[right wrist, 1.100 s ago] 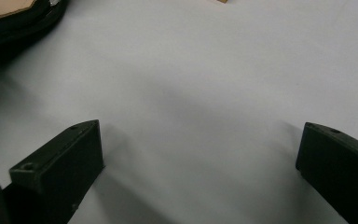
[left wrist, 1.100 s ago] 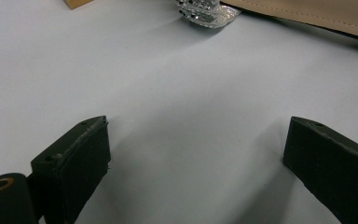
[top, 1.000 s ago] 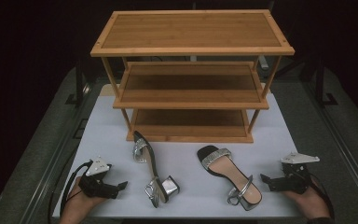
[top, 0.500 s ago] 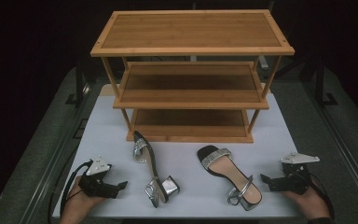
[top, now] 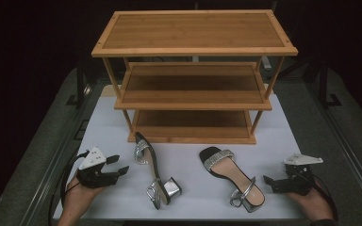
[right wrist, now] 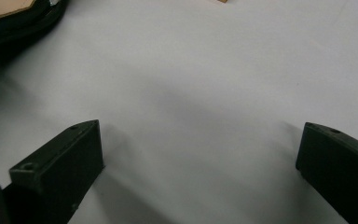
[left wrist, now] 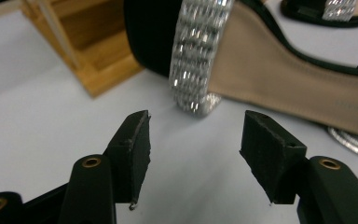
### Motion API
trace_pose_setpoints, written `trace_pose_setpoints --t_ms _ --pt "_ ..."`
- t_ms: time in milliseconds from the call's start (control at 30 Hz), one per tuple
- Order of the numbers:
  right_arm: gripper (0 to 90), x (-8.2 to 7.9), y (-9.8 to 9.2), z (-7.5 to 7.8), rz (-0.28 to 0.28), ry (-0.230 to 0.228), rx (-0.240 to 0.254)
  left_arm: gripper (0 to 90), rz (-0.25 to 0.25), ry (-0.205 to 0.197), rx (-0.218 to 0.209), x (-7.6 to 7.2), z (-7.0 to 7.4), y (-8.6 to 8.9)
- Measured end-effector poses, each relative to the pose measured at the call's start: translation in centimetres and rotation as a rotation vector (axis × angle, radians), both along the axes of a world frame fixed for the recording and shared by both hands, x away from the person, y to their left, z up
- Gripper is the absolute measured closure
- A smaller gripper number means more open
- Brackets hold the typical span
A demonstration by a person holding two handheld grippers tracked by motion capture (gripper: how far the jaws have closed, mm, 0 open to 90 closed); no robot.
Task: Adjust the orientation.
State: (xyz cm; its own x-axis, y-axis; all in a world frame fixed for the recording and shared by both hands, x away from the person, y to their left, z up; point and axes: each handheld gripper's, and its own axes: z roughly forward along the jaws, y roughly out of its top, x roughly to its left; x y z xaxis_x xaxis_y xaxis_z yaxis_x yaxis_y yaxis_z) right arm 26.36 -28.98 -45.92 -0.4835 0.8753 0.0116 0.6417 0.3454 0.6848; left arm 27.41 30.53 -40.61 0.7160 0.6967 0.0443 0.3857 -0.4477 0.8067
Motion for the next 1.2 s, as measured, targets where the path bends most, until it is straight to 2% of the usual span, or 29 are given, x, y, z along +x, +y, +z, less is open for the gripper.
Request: trace_pose_setpoints --t_ms 233,533,733,833,900,1200 --pt "0.0 0.0 0.0 0.0 -0.001 -0.001 0.002 42.2 -0.024 -0.026 0.006 1.9 0.8 -1.8" --pt "0.0 0.0 0.0 0.0 0.000 -0.001 0.002 41.9 -0.057 -0.033 0.019 3.4 0.6 -3.2" --pt "0.0 0.0 0.0 0.0 -0.001 -0.001 0.002 49.6 -0.072 -0.031 0.032 4.0 0.5 -3.9" --pt "0.0 0.0 0.0 0.0 -0.001 0.000 0.002 55.9 -0.073 -0.017 0.047 4.3 0.3 -4.1" --pt "0.0 0.0 0.0 0.0 -0.001 0.000 0.002 61.2 -0.073 -0.025 0.062 4.3 0.3 -4.3" --pt "0.0 0.0 0.0 0.0 -0.001 -0.001 0.002 63.7 -0.079 -0.023 0.076 5.1 0.7 -5.2"
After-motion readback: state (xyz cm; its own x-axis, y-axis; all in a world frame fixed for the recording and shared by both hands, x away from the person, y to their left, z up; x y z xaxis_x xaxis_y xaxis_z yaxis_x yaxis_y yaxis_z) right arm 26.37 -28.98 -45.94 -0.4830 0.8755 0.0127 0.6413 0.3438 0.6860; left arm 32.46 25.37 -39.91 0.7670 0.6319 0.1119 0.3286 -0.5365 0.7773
